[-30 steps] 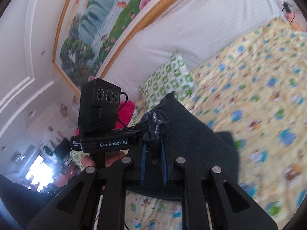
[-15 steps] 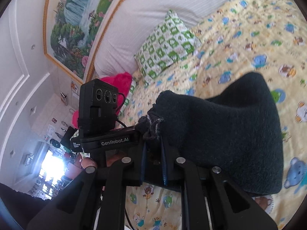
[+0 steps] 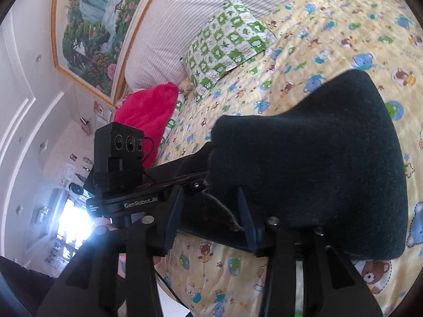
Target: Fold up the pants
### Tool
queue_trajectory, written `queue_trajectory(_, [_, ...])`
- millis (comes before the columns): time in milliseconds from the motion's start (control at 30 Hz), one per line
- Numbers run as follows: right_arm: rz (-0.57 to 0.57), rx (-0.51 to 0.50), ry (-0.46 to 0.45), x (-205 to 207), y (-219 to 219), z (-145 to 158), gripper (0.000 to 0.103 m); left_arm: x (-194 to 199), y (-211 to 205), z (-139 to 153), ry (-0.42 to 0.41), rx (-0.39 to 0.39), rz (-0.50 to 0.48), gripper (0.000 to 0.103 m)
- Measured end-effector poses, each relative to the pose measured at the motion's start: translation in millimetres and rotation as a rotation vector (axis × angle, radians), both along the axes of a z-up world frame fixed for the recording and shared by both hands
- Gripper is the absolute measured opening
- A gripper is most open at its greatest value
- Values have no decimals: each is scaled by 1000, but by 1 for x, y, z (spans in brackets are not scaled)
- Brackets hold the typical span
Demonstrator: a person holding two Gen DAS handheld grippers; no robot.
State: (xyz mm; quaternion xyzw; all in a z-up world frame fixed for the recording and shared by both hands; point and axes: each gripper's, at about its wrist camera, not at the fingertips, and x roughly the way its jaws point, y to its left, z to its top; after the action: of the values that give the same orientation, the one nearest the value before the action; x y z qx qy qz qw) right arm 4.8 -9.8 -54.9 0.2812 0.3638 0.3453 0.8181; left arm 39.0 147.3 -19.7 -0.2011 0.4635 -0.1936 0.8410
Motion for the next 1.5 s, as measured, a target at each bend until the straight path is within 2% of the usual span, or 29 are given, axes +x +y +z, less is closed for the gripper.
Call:
queue_trajectory(267, [-28,28,-49,2,-11,24,45,-33,29,4,4,-32,149,12])
queue_trajectory(433, [-38,18,-62,11,-12,34,45,-53,50,0,20,-86,268,13])
queue_trajectory(667, [-23,-8,-62,16,-2,35,45,-74,66,-3,30,-109,345,13])
queue_trajectory(767, [-37,-15,-59,18,-3,34,46,-84,71,0,24,-111,369,21])
queue_trajectory(900, [-62,-28,-49,26,-8,35,46,-95,76,3,18,-118,398,24])
queue_trajectory(933, [-69,-41,-47,28,-9,35,47,-98,77,3,19,-119,405,28])
queue_trajectory(1000, [-76,-65,-32,32,-8,31,52,-102,79,4,18,-111,421,33])
queue_trajectory(1033, [-71,-67,-17,35,-8,28,56,-104,80,5,16,-109,427,33])
queue_trajectory(1200, [-31,-128,23,36,5,12,56,-115,84,4,24,-105,468,34])
queue_trajectory(1233, [-24,-145,19,35,8,11,56,-118,86,4,27,-105,485,38])
queue_trajectory(1300, [-17,-151,4,32,12,14,56,-127,91,5,24,-106,528,45])
queue_trajectory(1500, [57,-144,-15,33,33,27,57,-153,108,9,8,-130,625,50])
